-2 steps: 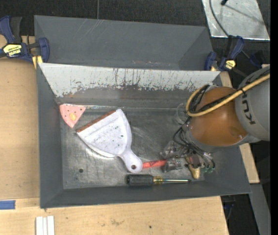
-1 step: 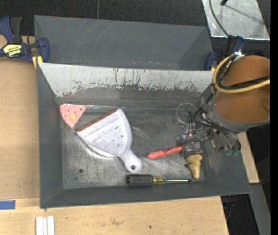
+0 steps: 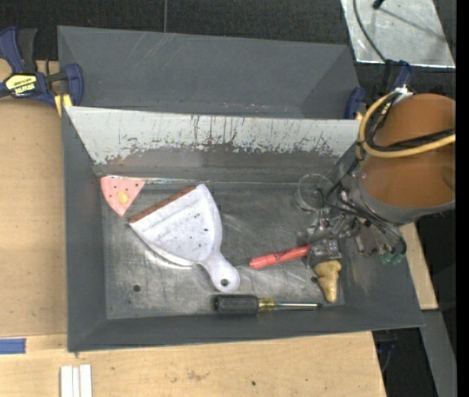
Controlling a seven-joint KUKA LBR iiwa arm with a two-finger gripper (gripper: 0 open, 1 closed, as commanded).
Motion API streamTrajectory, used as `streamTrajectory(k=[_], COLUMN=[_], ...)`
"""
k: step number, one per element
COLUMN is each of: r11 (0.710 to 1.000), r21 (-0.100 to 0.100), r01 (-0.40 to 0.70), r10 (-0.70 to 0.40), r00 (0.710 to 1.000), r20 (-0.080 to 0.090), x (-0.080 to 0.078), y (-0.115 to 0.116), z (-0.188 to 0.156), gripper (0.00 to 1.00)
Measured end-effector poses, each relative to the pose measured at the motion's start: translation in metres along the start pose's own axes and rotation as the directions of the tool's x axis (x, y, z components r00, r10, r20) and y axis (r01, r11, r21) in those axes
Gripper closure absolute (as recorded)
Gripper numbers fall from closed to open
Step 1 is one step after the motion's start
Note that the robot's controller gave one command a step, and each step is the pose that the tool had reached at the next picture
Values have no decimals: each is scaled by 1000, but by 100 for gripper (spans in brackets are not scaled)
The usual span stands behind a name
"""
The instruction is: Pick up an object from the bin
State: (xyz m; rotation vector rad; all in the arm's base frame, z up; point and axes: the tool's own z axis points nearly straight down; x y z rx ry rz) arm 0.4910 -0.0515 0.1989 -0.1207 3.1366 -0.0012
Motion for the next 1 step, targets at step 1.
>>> streamTrajectory(k=[1], r11=[998], r21=[-1], r01=[69], r10=[-69], r00=[998], r20=[-4], x=[-5], y=[-2], z=[-46], gripper=[100])
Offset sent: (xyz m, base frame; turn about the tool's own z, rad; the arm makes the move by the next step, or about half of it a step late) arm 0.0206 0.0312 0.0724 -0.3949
